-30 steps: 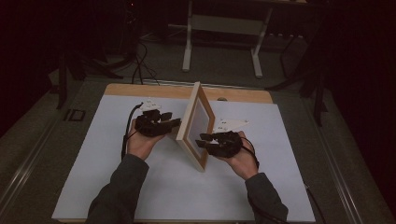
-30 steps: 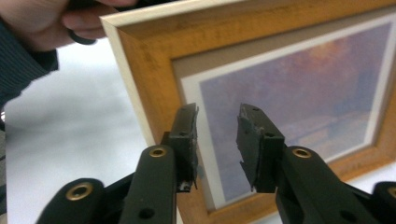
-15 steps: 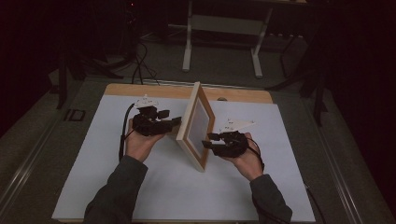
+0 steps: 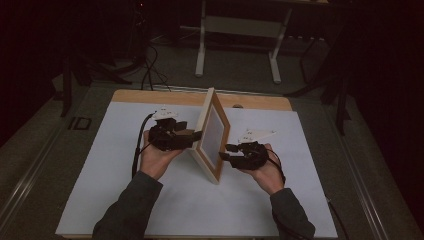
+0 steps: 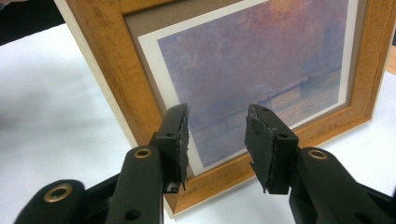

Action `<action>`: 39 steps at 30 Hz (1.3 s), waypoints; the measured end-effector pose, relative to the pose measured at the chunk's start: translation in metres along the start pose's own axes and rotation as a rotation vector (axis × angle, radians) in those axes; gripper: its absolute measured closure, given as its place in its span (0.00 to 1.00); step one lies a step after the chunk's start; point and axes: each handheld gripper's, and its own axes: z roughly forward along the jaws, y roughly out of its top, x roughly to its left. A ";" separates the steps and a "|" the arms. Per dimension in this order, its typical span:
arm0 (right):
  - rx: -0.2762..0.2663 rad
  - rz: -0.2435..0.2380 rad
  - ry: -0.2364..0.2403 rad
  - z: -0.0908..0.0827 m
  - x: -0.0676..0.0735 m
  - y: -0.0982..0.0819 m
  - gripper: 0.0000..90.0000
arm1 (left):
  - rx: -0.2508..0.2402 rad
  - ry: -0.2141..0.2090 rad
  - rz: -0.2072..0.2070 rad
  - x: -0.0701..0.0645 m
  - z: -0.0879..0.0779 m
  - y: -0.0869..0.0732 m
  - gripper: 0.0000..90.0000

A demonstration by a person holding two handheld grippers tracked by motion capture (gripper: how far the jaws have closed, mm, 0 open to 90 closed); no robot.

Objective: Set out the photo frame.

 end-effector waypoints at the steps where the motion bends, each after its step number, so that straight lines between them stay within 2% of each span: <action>1: 0.000 0.002 0.000 0.000 0.000 0.000 0.65 | 0.001 -0.001 0.001 -0.002 0.001 0.000 0.34; 6: 0.003 0.006 0.001 -0.001 0.000 -0.001 0.65 | 0.028 0.022 0.026 -0.011 0.006 -0.005 0.31; 13: 0.006 0.008 0.001 -0.001 -0.001 -0.003 0.65 | 0.045 0.030 0.023 -0.018 0.012 -0.014 0.31; 20: 0.003 0.016 -0.002 -0.002 -0.003 -0.005 0.65 | 0.061 0.032 0.013 -0.023 0.014 -0.020 0.40; 28: 0.006 0.015 -0.002 -0.002 -0.003 -0.005 0.65 | 0.083 0.071 0.015 -0.029 0.017 -0.024 0.53; 30: 0.006 0.016 -0.003 -0.002 -0.004 -0.006 0.65 | 0.086 0.064 0.012 -0.029 0.017 -0.025 0.57; 39: 0.005 0.016 -0.002 -0.003 -0.005 -0.006 0.65 | 0.092 0.082 0.016 -0.031 0.017 -0.024 0.59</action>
